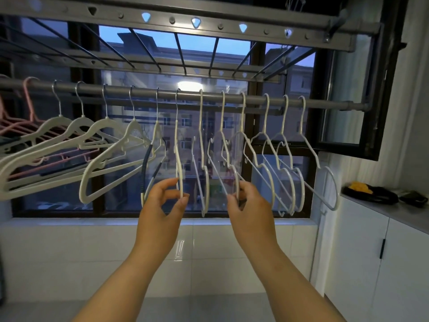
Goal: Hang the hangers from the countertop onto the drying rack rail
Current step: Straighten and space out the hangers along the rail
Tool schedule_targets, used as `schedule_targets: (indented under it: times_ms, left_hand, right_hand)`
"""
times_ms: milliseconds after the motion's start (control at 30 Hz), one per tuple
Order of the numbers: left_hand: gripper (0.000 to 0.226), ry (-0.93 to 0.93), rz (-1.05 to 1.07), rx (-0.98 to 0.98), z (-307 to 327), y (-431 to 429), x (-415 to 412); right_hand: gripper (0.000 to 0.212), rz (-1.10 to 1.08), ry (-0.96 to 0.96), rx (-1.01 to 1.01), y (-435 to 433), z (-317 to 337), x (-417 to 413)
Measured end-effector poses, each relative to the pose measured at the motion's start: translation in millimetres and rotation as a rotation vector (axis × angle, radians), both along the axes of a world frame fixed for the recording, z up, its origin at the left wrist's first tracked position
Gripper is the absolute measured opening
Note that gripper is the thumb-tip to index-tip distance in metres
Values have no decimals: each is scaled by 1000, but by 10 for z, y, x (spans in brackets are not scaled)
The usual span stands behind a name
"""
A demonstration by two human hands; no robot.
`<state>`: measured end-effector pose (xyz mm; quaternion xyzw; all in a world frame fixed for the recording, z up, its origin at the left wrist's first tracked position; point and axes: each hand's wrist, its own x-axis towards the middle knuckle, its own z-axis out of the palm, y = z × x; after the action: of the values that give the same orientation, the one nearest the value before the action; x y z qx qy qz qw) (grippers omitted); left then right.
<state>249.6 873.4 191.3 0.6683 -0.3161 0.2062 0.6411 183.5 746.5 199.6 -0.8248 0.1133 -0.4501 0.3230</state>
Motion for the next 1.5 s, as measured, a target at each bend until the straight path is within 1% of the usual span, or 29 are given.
schedule_targets:
  times_ms: [100,167,233,333,367,433,500,567,633,733,800,867,933,1000,1100,1167,1333,1500]
  left_hand:
    - [34,-5,-8,-4,0,27,-21]
    - [40,-10,-9,0,-1,41,-36]
    - [41,-11,2,0,1,51,-40]
    - [42,-19,21,-11,-5,77,-53]
    - [42,-25,29,-11,-19,88,-63]
    - [42,-38,48,-11,-64,123,-98]
    - [42,-59,81,-6,-125,173,-150]
    - [41,-86,151,8,-187,242,-225]
    - [40,-131,265,9,-214,337,-282]
    - [31,-258,420,-35,-180,480,-245]
    - [28,-261,453,-59,-110,522,-206]
    - [32,-154,406,-29,-38,506,-167]
    - [42,-64,344,19,14,468,-134]
    - [51,-18,289,35,37,438,-83]
    - [55,47,259,57,68,417,-6]
    - [52,59,247,71,82,410,33]
    - [32,80,230,98,74,415,117]
    - [29,95,200,100,31,467,202]
  right_hand:
    - [26,17,-36,-2,34,-4,-24]
    - [36,7,-62,-36,51,-30,-60]
    - [44,-23,-91,-103,78,-68,-100]
    - [40,-55,-277,-288,149,-114,-123]
    - [38,-45,-342,-322,182,-119,-121]
    - [34,12,-408,-344,263,-132,-98]
    - [30,81,-421,-334,371,-116,-44]
    - [30,127,-394,-314,476,-88,35]
    - [31,156,-333,-277,552,-44,85]
    - [37,200,-121,-171,600,46,98]
    - [41,155,-51,-195,615,97,81]
    - [42,122,7,-220,649,136,72]
    - [43,114,56,-229,680,155,69]
    - [46,105,101,-232,710,174,69]
    - [48,94,147,-249,763,208,79]
    - [49,94,167,-253,795,221,96]
    - [47,110,199,-246,897,215,168]
    - [46,111,213,-246,982,187,251]
